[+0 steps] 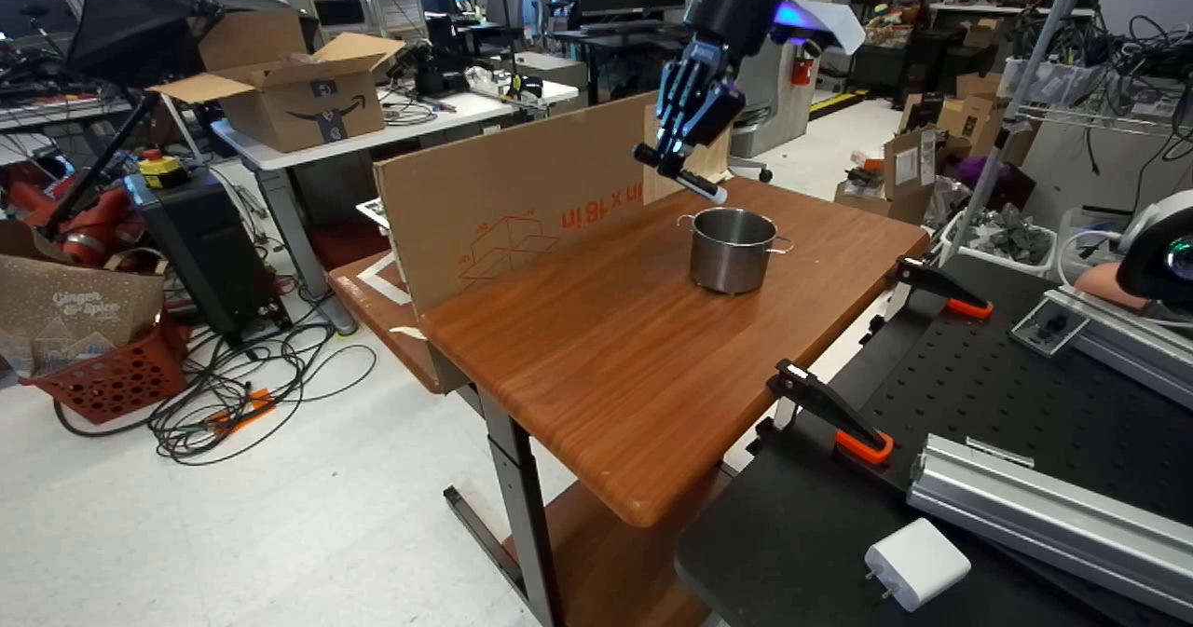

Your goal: Put the black marker in the pot

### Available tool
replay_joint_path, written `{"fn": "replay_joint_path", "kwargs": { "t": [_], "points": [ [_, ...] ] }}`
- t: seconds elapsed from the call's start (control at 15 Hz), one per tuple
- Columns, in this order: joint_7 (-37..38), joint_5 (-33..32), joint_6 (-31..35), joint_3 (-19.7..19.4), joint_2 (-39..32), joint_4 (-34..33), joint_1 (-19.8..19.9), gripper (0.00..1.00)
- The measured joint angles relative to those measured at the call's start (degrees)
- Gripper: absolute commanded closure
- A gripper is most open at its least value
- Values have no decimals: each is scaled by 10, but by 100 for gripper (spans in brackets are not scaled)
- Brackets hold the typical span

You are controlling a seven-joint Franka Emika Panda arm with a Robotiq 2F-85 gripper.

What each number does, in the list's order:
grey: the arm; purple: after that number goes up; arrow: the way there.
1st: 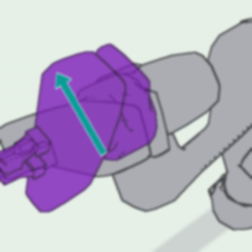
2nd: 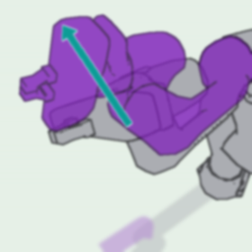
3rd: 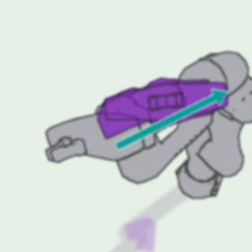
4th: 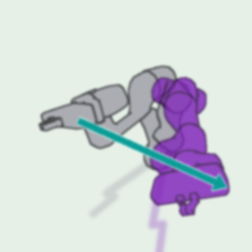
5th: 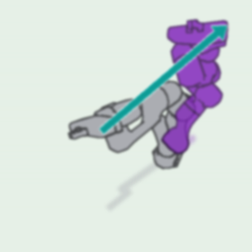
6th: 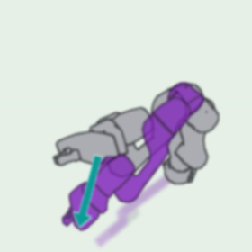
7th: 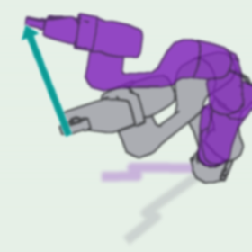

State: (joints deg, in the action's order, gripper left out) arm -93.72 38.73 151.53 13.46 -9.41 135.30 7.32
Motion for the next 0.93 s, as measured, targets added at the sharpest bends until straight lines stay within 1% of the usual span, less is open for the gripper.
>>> {"fn": "replay_joint_path", "kwargs": {
  "t": [0.33,0.93],
  "points": [
    [-30,12,-13,-16,0,13,-1,95],
    [-36,12,-17,-25,-6,21,-6,95]
  ]
}}
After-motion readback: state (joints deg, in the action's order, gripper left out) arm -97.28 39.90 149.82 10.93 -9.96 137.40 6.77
